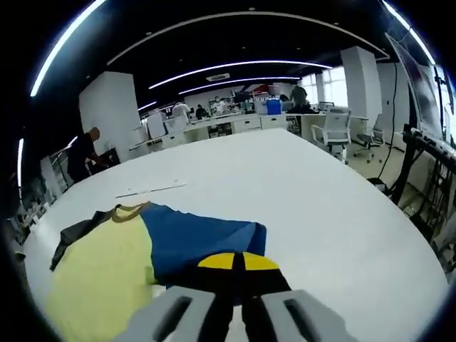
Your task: Fold the garment on the visible template until the final outline fits inside the template.
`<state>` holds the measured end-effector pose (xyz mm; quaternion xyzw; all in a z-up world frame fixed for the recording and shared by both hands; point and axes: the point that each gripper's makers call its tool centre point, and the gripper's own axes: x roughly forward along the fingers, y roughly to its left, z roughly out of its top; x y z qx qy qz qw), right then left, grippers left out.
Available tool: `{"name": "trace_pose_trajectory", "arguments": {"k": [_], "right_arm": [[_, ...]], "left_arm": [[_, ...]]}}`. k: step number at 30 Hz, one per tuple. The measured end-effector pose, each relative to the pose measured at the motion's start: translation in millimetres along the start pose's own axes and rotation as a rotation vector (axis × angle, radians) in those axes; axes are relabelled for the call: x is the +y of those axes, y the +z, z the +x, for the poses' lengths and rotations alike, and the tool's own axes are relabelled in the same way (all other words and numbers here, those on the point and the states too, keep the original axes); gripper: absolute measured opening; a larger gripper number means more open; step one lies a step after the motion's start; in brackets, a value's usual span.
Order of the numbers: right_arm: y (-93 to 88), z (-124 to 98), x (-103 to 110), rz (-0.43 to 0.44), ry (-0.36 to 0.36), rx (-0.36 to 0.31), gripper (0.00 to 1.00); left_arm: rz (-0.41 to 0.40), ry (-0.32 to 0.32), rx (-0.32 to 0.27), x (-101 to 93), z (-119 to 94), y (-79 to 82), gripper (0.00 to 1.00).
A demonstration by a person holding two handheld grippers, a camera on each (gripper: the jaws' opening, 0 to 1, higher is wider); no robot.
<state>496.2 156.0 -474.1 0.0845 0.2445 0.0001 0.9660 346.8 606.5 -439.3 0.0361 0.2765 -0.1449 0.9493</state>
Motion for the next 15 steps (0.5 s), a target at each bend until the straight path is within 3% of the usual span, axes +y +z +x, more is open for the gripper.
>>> {"name": "trace_pose_trajectory", "arguments": {"k": [4, 8, 11, 15], "right_arm": [[-3.1, -1, 3, -0.025, -0.004, 0.027, 0.0], [-5.7, 0, 3, 0.028, -0.006, 0.036, 0.0], [0.7, 0, 2, 0.064, -0.005, 0.02, 0.0], [11.1, -2, 7, 0.05, -0.006, 0.01, 0.0]], "left_arm": [[-0.001, -0.005, -0.003, -1.1, 0, 0.7, 0.99], [-0.003, -0.006, -0.005, -0.7, -1, 0.8, 0.99], [-0.001, -0.002, -0.002, 1.0, -2, 0.1, 0.99], [-0.004, 0.001, -0.005, 3.3, -5, 1.0, 0.99]]}}
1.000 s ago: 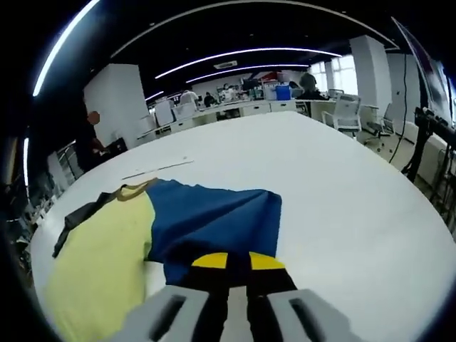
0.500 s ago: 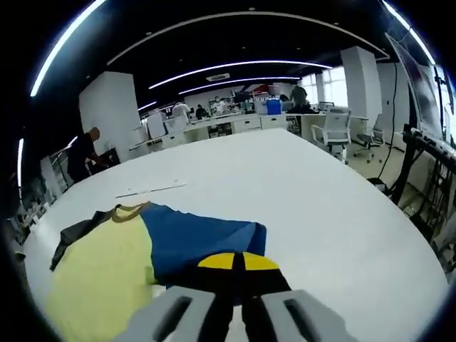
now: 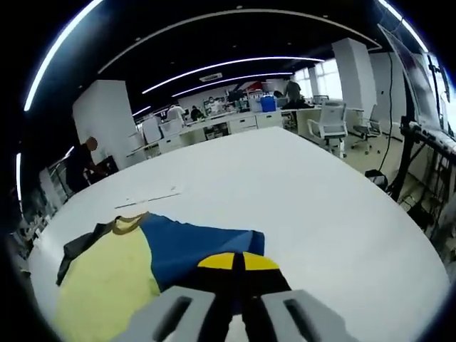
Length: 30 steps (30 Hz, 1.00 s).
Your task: Fold the garment on the visible template until the final outline fits inside the template.
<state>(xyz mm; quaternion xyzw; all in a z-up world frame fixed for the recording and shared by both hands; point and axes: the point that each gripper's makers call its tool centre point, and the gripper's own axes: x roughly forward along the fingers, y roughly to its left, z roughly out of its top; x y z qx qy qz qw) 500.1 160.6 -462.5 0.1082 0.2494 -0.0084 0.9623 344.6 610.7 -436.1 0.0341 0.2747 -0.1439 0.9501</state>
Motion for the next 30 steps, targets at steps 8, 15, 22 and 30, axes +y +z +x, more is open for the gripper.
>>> {"name": "trace_pose_trajectory", "arguments": {"k": [8, 15, 22, 30], "right_arm": [[16.4, 2, 25, 0.01, 0.043, -0.03, 0.0], [32.5, 13, 63, -0.019, 0.13, -0.06, 0.0], [39.2, 21, 115, -0.075, 0.254, -0.072, 0.0], [6.4, 20, 185, -0.321, 0.417, -0.007, 0.0]], "left_arm": [[0.001, 0.001, 0.003, 2.3, -1, 0.4, 0.99], [0.0, 0.0, 0.005, 2.6, -3, -1.5, 0.99], [-0.013, 0.011, 0.009, 8.5, -5, -5.7, 0.99], [-0.018, 0.019, 0.025, 12.1, -9, -14.8, 0.99]]}}
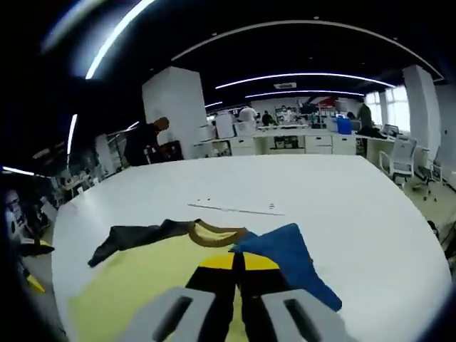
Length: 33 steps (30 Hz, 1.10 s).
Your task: Fold the garment on the visible template until the final outline fits inside the template.
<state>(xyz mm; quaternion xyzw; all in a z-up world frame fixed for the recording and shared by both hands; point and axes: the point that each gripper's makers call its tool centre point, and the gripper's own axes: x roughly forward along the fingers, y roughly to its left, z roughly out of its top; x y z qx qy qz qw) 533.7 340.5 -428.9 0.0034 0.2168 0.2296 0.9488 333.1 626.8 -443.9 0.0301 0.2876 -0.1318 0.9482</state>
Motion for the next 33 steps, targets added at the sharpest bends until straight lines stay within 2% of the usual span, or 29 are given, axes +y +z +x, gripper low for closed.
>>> {"name": "trace_pose_trajectory", "arguments": {"k": [3, 6, 13, 22, 33], "right_arm": [[-12.0, 8, 15, -0.053, 0.05, 0.042, 0.0], [-25.9, 13, 31, -0.047, 0.105, 0.081, 0.0], [-51.2, 17, 45, -0.1, 0.137, 0.145, 0.0], [-76.7, 18, 49, -0.12, 0.168, 0.203, 0.0], [-106.2, 21, 50, -0.152, 0.172, 0.283, 0.0]], "left_arm": [[-0.005, 0.007, 0.002, 3.0, -1, -1.3, 0.99], [-0.01, 0.014, -0.004, 5.4, -2, -1.3, 0.99], [-0.013, 0.018, 0.003, 6.4, -2, -4.2, 0.99], [-0.015, 0.019, 0.005, 6.2, -1, -5.2, 0.98], [-0.02, 0.031, 0.007, 7.9, -3, -6.8, 0.98]]}}
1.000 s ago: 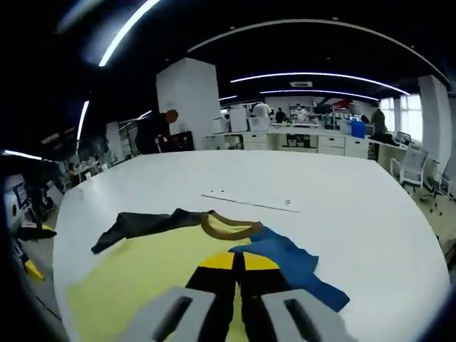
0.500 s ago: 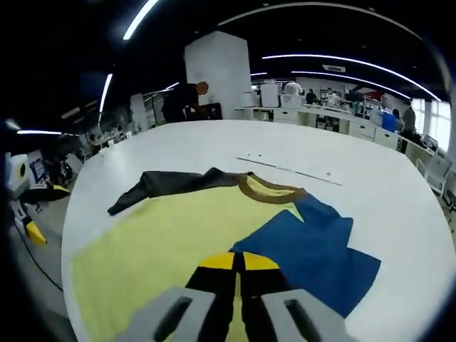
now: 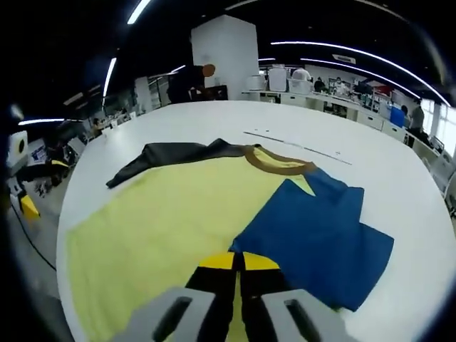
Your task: Fold the garment on the visible template until the final outline fits inside the template.
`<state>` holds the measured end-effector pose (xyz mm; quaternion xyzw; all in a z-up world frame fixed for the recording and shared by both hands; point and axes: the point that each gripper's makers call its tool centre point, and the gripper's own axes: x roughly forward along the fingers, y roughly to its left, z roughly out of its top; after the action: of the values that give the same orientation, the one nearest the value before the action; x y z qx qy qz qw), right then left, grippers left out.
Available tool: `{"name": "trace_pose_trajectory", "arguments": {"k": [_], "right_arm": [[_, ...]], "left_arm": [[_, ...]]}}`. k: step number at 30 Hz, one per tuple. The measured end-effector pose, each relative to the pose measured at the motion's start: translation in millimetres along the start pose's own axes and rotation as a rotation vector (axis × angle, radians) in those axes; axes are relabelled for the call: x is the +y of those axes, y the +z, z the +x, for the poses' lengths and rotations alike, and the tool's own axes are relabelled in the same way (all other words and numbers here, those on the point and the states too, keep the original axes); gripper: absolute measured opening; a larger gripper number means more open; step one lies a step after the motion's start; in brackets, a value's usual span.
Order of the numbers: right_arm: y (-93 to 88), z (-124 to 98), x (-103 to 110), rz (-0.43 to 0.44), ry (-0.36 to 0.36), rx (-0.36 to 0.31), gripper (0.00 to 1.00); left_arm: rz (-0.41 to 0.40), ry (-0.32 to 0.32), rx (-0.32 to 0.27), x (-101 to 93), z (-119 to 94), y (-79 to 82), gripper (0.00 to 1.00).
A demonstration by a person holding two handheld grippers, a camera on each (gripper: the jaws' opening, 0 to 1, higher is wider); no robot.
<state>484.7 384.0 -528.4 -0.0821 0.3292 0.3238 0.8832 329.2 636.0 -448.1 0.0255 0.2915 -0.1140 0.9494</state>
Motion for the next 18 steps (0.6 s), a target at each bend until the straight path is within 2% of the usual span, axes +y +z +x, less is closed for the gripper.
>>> {"name": "trace_pose_trajectory", "arguments": {"k": [10, 14, 18], "right_arm": [[-4.4, 0.6, 1.9, 0.096, 0.028, -0.002, 0.02], [-3.0, -0.7, 5.2, 0.127, 0.051, -0.003, 0.08], [3.6, -7.3, 6.2, 0.164, 0.073, -0.015, 0.23]], "left_arm": [[0.008, 0.011, 0.0, 2.2, -1.2, 0.2, 0.99], [0.019, 0.008, 0.003, 0.8, 0.0, 1.0, 0.99], [0.016, 0.0, 0.003, -1.4, 0.2, 2.0, 0.99]]}}
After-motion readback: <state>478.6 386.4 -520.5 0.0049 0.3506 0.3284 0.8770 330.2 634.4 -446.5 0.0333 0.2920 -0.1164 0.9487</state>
